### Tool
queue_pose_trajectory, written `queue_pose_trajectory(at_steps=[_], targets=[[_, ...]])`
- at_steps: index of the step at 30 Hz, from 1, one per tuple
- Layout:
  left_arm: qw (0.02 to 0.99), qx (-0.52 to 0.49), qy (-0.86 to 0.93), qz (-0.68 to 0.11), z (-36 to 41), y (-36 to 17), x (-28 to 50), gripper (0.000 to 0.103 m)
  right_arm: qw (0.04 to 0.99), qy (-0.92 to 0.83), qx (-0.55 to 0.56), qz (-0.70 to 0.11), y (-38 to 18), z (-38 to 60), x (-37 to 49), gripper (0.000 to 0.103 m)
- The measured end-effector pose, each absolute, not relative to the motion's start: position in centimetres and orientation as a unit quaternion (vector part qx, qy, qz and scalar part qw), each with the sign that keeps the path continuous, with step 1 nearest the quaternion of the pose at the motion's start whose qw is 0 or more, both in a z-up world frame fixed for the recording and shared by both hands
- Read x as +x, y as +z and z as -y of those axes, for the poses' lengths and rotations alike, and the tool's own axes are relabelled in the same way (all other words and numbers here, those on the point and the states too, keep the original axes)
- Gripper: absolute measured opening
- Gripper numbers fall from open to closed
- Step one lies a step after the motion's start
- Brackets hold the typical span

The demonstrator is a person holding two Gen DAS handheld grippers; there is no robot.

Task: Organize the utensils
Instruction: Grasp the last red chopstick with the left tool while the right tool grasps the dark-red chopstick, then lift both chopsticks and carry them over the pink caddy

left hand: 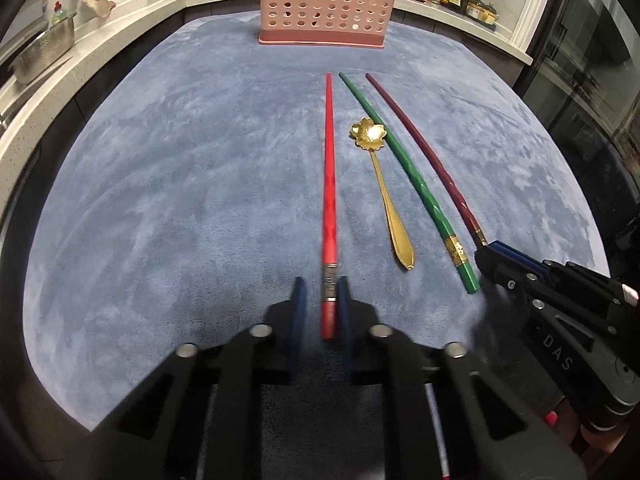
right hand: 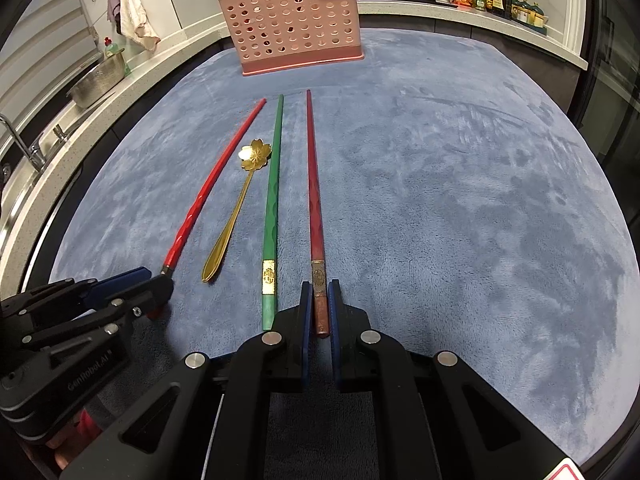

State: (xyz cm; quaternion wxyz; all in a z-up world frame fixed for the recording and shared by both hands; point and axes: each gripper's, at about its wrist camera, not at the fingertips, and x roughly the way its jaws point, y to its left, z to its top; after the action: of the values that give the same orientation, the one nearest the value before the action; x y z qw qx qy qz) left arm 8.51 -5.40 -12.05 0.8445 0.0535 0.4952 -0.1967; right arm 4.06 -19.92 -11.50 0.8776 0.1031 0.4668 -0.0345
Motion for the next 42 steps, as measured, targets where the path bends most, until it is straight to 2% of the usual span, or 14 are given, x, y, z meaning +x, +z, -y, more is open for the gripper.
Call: queue_pose_trajectory(at_steps=[11, 21, 42], targets=[[0.850, 0.050, -0.194, -0.487, 5.2, -11.4, 8.3, 0.007, 0.880, -0.033, 0.114, -0.459, -11.0, 19.9, 3.7, 0.007], [0.864, 0.038, -0.196, -0.461, 4.6, -8.7, 8.3, 0.007, 0.893, -0.030, 0.122, -0.432, -8.7, 20.2, 3.1, 0.007], [0.913, -0.005, -0.202, -0.354, 2.5, 2.4, 11.5, 0.007, 0.940, -0.050, 0.142, -0.306, 2.3, 24.2, 3.9, 0.007]])
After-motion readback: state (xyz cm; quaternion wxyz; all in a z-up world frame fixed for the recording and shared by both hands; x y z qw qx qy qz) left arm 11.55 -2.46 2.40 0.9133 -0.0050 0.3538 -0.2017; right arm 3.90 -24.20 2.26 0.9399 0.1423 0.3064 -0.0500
